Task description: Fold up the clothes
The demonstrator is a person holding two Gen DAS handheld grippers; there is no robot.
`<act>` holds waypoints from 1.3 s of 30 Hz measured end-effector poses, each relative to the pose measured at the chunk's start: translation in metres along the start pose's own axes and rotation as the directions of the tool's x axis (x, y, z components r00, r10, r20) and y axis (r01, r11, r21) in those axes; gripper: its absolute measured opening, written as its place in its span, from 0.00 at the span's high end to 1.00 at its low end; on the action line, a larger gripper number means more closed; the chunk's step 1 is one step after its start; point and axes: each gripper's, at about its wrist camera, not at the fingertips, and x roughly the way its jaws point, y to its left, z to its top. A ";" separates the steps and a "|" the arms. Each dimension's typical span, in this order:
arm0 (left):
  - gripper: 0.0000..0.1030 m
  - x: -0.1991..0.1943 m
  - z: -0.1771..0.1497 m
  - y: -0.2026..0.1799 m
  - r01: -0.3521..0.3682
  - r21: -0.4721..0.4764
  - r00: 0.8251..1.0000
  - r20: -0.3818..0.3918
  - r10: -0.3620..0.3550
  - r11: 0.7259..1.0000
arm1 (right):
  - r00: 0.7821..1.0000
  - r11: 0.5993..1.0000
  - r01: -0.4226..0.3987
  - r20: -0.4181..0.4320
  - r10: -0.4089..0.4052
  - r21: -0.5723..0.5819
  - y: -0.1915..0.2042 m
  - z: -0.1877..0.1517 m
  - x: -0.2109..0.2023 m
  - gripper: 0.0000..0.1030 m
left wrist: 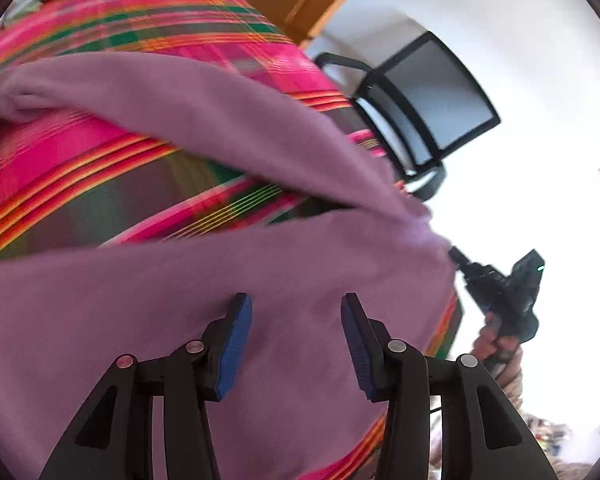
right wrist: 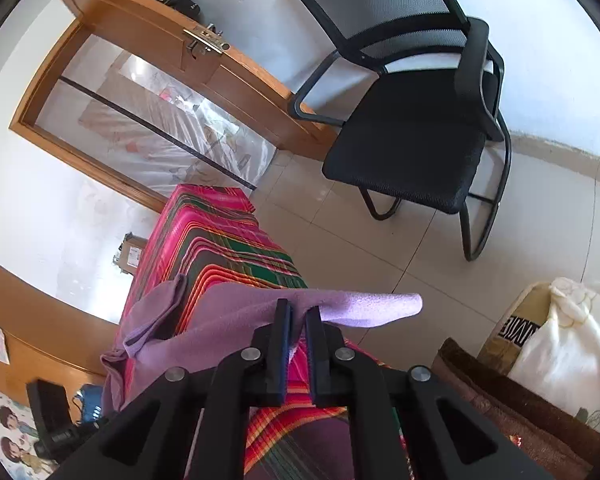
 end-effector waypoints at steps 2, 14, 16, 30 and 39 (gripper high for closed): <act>0.53 0.008 0.014 0.001 0.041 -0.028 0.999 -0.016 -0.041 0.999 | 1.000 1.000 0.009 -0.009 -0.009 -0.003 0.001 -0.001 0.002 0.94; 0.53 0.048 0.068 -0.003 0.144 -0.095 0.986 -0.066 -0.150 0.985 | 0.999 0.999 0.040 -0.022 -0.040 -0.015 0.001 -0.005 0.004 0.93; 0.53 0.051 0.077 -0.004 0.128 -0.086 0.989 -0.058 -0.133 0.988 | 0.999 0.999 0.043 -0.022 -0.043 -0.016 0.002 -0.004 0.004 0.93; 0.53 0.077 0.133 0.010 0.158 -0.177 0.986 -0.024 -0.164 0.971 | 0.997 0.998 0.060 -0.037 -0.060 -0.001 0.001 -0.006 0.008 0.93; 0.53 0.068 0.151 0.021 0.156 -0.222 0.987 0.065 -0.145 0.962 | 0.996 0.996 0.081 -0.037 -0.083 -0.043 0.005 -0.007 0.011 0.93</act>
